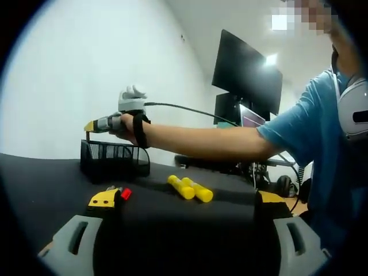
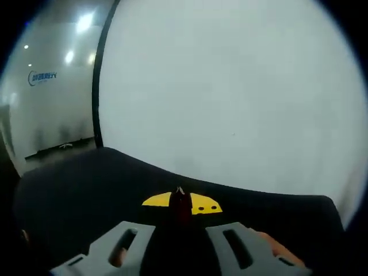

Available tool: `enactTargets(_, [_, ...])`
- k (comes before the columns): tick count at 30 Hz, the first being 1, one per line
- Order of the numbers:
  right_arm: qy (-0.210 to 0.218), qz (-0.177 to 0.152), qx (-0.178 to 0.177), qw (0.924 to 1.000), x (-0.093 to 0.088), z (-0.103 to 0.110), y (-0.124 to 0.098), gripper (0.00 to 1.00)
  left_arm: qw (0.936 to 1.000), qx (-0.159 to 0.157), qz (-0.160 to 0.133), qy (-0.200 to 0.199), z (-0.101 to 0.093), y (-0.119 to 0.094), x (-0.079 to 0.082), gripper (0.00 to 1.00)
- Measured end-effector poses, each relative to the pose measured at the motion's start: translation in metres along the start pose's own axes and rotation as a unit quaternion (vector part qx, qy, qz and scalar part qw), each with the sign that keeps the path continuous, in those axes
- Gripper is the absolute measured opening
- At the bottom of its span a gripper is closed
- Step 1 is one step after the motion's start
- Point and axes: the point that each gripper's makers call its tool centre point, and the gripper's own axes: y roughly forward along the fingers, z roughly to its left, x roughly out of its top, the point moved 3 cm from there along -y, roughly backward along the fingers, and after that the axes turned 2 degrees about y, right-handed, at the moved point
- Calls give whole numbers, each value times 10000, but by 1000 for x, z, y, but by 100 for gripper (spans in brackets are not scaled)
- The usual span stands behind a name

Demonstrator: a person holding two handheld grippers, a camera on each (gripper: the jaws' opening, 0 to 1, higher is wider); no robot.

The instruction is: Pick up pens and glue sticks and place them into the holder.

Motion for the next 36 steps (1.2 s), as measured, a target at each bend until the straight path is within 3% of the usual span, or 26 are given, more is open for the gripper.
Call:
enactTargets(7, [-3, -154, 32, 9999, 10, 2, -13, 11, 10000, 26, -20, -35, 2, -1, 1, 90])
enactTargets(14, [-232, -383, 75, 9990, 32, 6, -44, 11, 9997, 166, -115, -119, 7, -3, 4, 88])
enactTargets(22, [-1030, -725, 459, 9910, 48, 27, -87, 12, 9993, 311, -131, -175, 12, -4, 4, 86])
enactTargets(27, [-1856, -600, 716, 9782, 44, 41, -104, 12, 9989, 410, -138, -200, 14, -5, 4, 85])
enactTargets(30, [-2174, -398, 1085, 9692, 35, 55, -110, 12, 9987, 443, -120, -200, 14, -5, 4, 84])
enactTargets(36, [-2728, 573, 1850, 9424, -13, 79, -122, 12, 9986, 473, -123, -210, 14, -6, 4, 83])
